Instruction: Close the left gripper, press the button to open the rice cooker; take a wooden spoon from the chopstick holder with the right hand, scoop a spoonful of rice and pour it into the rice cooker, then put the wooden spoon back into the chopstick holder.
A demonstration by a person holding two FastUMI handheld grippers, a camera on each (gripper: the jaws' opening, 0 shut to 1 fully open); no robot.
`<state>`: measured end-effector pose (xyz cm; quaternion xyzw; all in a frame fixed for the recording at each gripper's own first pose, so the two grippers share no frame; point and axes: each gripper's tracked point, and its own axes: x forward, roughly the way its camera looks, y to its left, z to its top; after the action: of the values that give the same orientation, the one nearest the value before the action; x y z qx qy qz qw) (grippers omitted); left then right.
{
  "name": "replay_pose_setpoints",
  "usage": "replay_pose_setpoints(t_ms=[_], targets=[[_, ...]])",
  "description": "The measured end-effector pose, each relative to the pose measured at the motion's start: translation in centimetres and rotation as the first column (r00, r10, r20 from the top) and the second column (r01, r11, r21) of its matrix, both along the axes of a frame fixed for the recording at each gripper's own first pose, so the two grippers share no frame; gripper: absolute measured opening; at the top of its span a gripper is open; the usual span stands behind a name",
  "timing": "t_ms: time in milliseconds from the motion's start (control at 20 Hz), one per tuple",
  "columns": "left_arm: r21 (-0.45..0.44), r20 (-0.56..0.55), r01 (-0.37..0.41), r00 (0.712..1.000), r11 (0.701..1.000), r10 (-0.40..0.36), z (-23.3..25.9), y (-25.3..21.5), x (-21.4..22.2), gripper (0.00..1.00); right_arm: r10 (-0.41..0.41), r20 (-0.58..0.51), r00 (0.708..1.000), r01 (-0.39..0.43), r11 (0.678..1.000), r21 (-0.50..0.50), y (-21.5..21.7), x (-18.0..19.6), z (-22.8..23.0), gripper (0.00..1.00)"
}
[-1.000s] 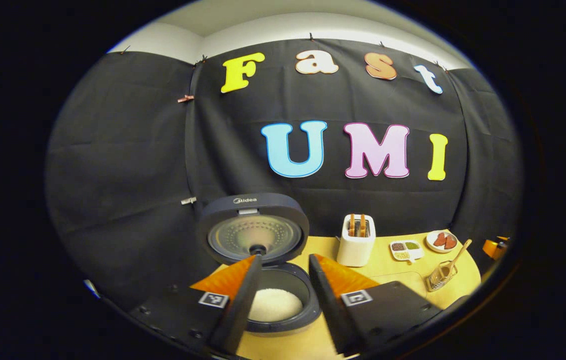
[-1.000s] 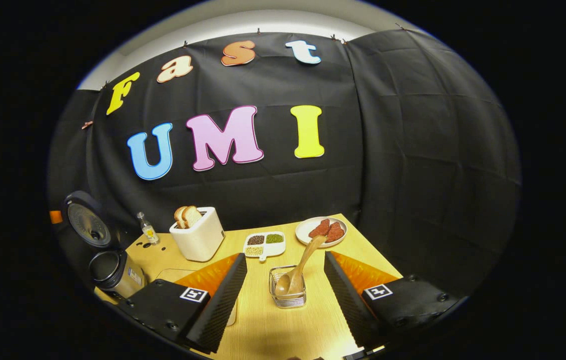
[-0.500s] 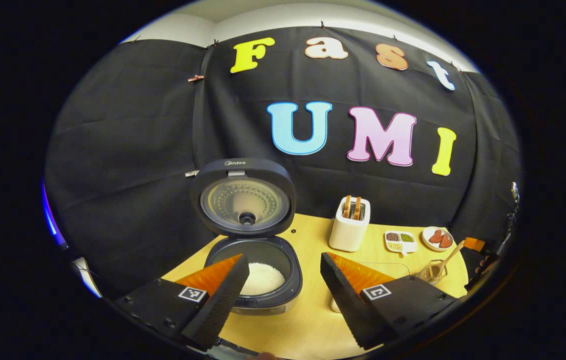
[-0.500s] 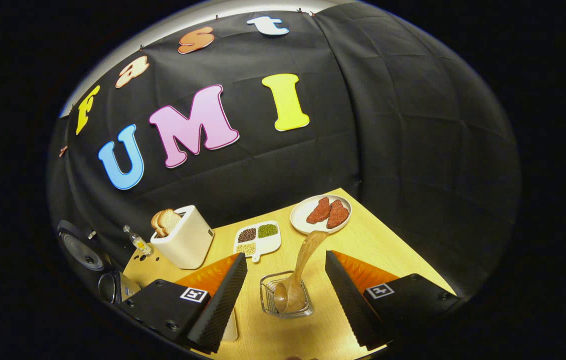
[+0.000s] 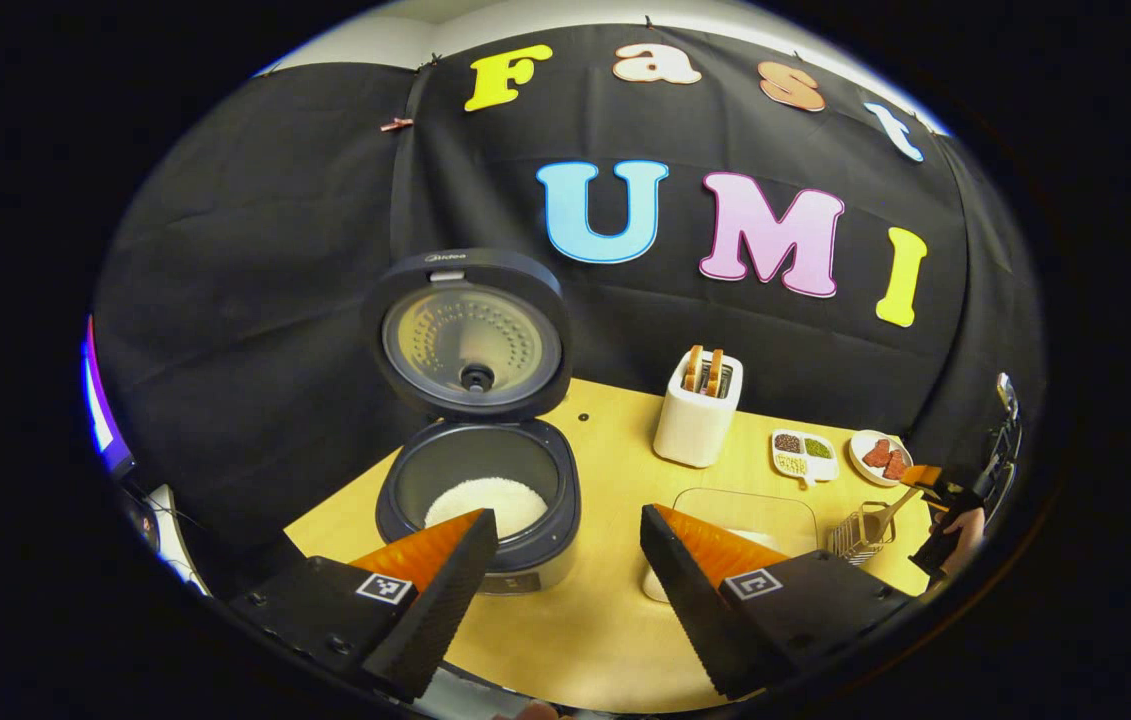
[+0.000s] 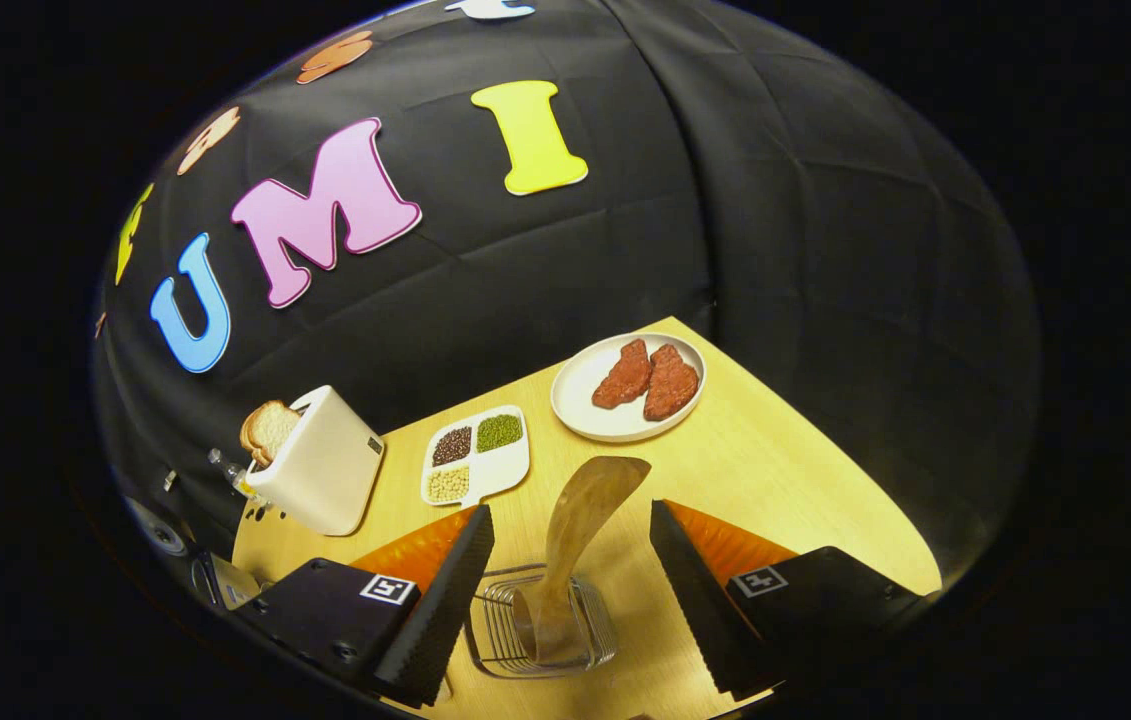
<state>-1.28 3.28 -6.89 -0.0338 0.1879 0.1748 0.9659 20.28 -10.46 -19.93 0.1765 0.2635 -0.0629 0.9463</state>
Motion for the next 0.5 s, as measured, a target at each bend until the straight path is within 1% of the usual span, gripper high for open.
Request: replay_pose_setpoints(t_ms=[50,100,150,200,250,300,350,400,450,500], targets=[[-0.013,-0.005,-0.003,1.000,1.000,0.003,-0.5,-0.4,0.1,0.97,0.000,-0.011,1.000,0.000,1.000,0.008,0.0,0.4,-0.7,0.98],[-0.026,-0.009,-0.005,1.000,1.000,0.005,-0.9,-0.7,0.3,0.98,0.012,-0.024,1.000,-0.012,1.000,0.019,0.3,0.9,-1.3,0.95],[-0.035,-0.013,-0.006,1.000,0.999,0.006,-1.3,-1.1,0.4,0.98,0.036,-0.029,0.999,-0.035,0.999,0.027,0.9,1.5,-1.8,0.95],[-0.037,-0.019,-0.007,1.000,0.999,0.006,-1.7,-1.4,0.4,0.98,0.045,-0.031,0.998,-0.045,0.999,0.019,0.9,1.8,-2.0,0.78],[-0.036,-0.030,-0.007,1.000,0.999,0.005,-2.1,-1.7,0.4,0.98,0.047,-0.024,0.999,-0.046,0.999,0.015,0.8,2.3,-2.0,0.79],[-0.034,-0.041,-0.004,0.999,0.999,0.003,-2.5,-2.0,0.4,0.98,0.045,-0.014,0.999,-0.045,0.999,0.017,0.9,2.8,-2.0,0.64],[-0.033,-0.050,0.000,0.999,0.999,-0.001,-3.0,-2.4,0.3,0.98,0.036,-0.014,0.999,-0.036,0.999,0.015,0.7,3.1,-2.1,0.58],[-0.034,-0.060,0.001,0.998,0.999,-0.003,-3.3,-2.6,0.4,0.98,0.031,-0.017,0.999,-0.031,0.999,0.018,0.6,3.2,-2.3,0.48],[-0.037,-0.070,0.002,0.998,0.999,-0.005,-3.8,-2.9,0.2,0.98,0.025,-0.034,0.999,-0.025,0.999,0.023,0.5,3.1,-2.8,0.43],[-0.040,-0.076,0.003,0.997,0.999,-0.006,-4.2,-3.2,0.2,0.98,0.027,-0.057,0.998,-0.025,0.999,0.037,0.6,2.7,-3.2,0.32]])
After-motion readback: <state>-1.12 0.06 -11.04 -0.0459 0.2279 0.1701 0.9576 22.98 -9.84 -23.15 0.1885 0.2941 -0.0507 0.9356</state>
